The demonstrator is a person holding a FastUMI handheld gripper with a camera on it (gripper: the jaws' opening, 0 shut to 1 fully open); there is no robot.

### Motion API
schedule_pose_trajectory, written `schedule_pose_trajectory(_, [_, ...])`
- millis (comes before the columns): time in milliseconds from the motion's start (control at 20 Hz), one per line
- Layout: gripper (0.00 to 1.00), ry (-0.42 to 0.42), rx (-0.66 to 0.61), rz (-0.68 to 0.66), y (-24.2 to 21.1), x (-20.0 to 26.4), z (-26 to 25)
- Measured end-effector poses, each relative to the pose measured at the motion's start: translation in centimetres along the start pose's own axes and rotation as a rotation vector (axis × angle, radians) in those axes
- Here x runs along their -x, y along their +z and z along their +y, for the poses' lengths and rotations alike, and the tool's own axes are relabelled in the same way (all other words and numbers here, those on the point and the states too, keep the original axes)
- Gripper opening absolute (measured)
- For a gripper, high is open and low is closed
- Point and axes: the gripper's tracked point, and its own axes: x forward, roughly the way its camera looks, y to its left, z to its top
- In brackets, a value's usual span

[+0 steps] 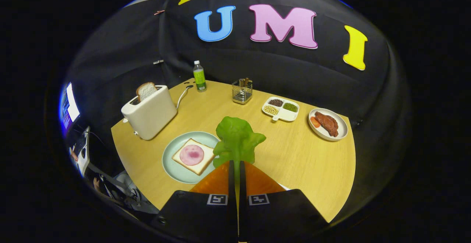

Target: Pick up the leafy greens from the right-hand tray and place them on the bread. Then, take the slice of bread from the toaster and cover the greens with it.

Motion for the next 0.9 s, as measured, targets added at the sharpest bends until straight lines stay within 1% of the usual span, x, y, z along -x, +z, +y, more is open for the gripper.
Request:
schedule_pose_trajectory(200, [0.06,0.057,0.032,-0.006,1.9,-1.9,4.3])
schedule_pose_trajectory(400, [0.06,0.086,0.056,0.014,1.9,-4.4,7.7])
schedule_pose_trajectory(550, [0.06,0.108,0.063,0.057,0.7,-6.4,10.1])
schedule_pose_trajectory(700, [0.06,0.111,0.075,0.09,-0.4,-8.1,11.6])
schedule_pose_trajectory(900, [0.06,0.077,0.101,0.134,-2.5,-10.6,11.8])
